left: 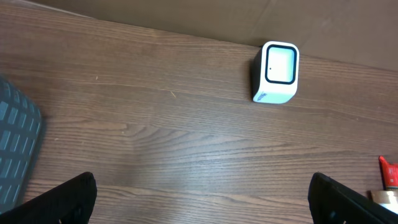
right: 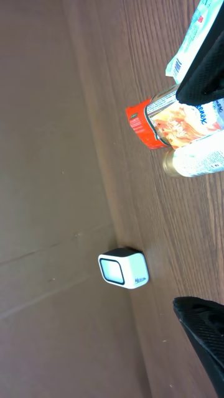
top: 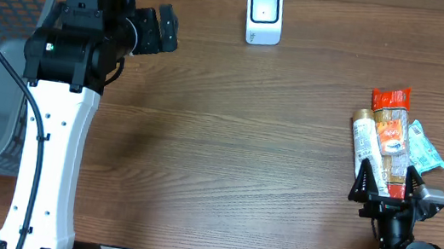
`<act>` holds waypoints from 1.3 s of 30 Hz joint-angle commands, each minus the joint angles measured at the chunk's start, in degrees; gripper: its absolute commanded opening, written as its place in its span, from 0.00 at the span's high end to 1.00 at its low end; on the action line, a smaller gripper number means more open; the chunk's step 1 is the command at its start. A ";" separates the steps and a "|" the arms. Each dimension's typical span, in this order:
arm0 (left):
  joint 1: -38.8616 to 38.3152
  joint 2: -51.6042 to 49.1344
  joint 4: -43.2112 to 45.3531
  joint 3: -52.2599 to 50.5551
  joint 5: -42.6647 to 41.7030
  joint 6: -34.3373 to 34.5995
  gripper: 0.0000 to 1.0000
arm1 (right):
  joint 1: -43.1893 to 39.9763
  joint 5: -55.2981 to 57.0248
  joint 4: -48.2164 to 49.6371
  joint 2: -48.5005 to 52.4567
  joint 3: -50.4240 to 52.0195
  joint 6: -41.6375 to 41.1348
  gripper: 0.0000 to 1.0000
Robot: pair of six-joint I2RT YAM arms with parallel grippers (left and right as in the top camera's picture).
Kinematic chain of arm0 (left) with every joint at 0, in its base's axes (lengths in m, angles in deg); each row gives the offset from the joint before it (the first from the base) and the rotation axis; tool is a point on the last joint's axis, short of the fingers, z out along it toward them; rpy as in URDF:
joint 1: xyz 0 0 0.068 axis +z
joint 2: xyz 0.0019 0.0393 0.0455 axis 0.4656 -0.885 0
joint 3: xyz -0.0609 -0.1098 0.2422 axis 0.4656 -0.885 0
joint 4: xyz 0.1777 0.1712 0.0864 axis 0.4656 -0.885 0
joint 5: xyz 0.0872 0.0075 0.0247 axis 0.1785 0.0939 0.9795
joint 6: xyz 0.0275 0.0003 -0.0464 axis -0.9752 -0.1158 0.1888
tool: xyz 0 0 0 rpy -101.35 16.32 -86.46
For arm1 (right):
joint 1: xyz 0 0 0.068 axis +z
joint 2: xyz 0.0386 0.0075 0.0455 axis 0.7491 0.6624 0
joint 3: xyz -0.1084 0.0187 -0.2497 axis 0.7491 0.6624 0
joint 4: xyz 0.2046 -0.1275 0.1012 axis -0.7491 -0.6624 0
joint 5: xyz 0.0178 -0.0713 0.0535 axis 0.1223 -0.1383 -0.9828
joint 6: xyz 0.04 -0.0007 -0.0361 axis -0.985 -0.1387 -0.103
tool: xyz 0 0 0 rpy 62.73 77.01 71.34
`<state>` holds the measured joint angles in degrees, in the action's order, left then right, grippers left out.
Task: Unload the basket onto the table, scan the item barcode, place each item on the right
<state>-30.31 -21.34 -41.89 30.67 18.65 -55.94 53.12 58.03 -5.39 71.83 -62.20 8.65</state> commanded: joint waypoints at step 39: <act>2.23 75.19 63.04 -94.51 -1.05 -25.75 0.00 | 0.33 0.76 0.13 -0.63 0.61 -0.24 0.00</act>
<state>-26.75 49.23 20.59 -60.39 14.78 -78.16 53.12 58.03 -5.48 71.83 -62.20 8.61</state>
